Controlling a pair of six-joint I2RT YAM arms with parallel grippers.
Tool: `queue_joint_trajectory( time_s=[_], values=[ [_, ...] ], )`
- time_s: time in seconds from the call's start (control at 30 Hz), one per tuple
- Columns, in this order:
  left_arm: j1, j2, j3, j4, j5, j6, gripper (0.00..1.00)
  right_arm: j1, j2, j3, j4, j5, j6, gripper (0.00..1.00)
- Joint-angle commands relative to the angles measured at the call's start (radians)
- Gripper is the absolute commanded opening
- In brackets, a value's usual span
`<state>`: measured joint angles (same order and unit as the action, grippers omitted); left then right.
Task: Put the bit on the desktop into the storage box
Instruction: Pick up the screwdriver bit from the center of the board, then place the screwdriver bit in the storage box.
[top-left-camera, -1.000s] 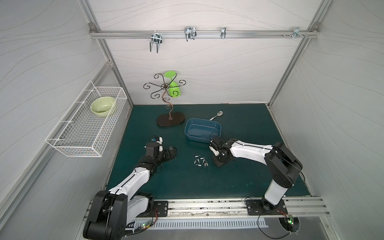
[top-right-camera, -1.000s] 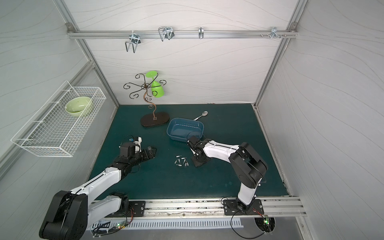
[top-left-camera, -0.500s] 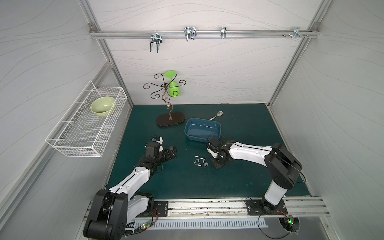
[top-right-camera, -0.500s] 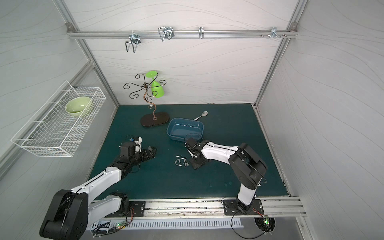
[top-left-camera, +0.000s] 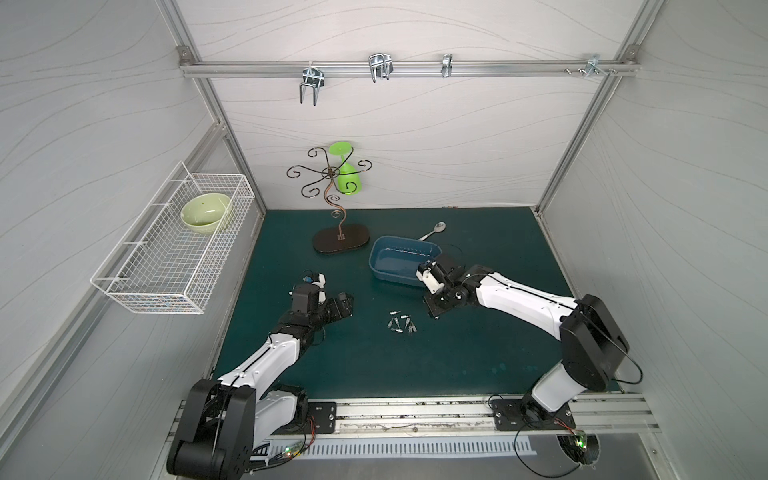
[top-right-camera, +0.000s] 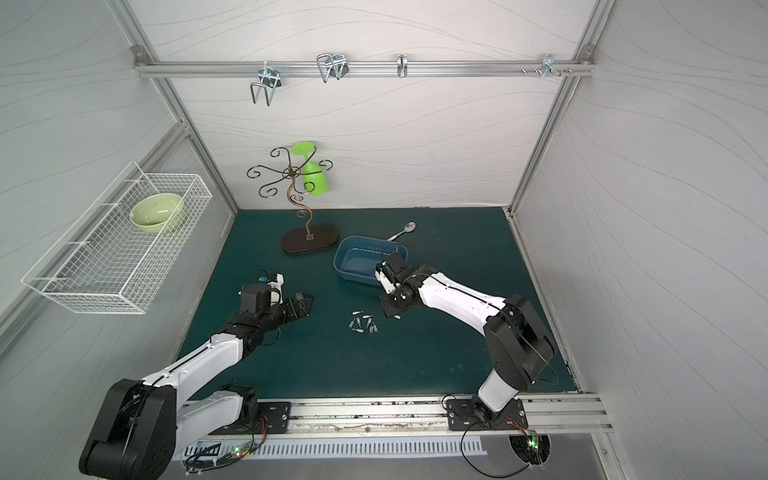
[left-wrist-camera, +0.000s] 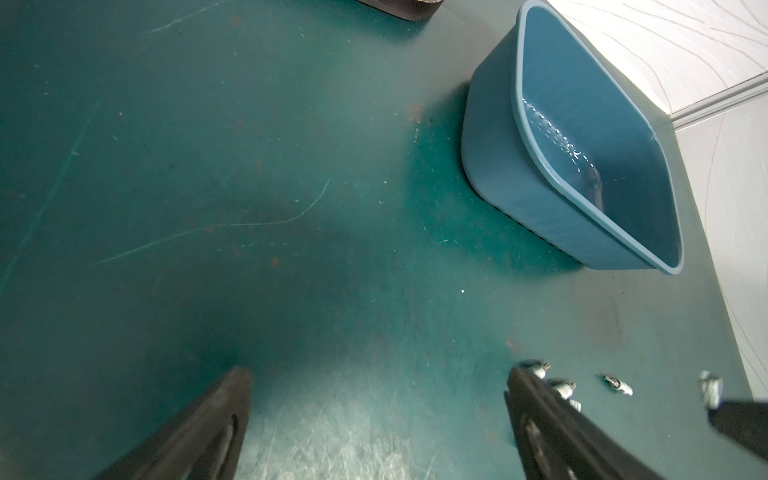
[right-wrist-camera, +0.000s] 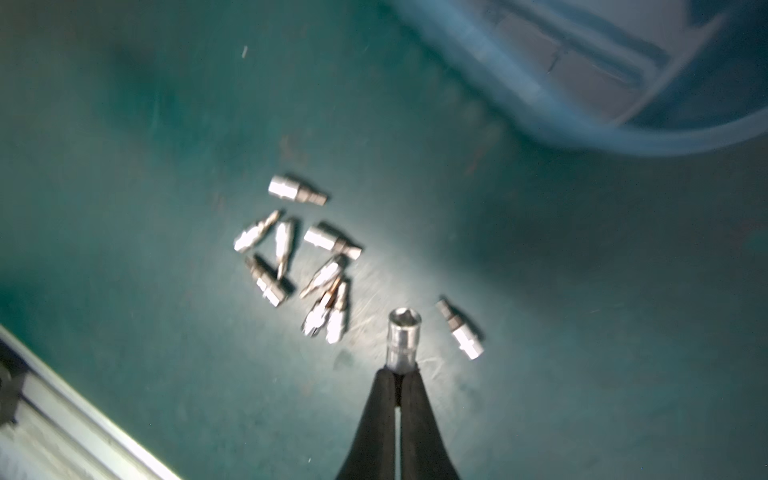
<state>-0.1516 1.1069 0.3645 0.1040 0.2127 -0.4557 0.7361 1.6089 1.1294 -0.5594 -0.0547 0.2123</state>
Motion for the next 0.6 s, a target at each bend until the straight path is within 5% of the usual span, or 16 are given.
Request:
queue_joint_trajectory(
  time_s=[0.0, 0.57],
  values=[
    [-0.002, 0.002, 0.047, 0.013, -0.006, 0.013, 0.99, -0.045, -0.003, 0.041, 0.049, -0.054, 0.010, 0.04],
    [-0.003, -0.013, 0.041, 0.014, -0.006, 0.014, 0.99, -0.139, 0.268, 0.329, 0.077, -0.085, -0.024, 0.05]
  ],
)
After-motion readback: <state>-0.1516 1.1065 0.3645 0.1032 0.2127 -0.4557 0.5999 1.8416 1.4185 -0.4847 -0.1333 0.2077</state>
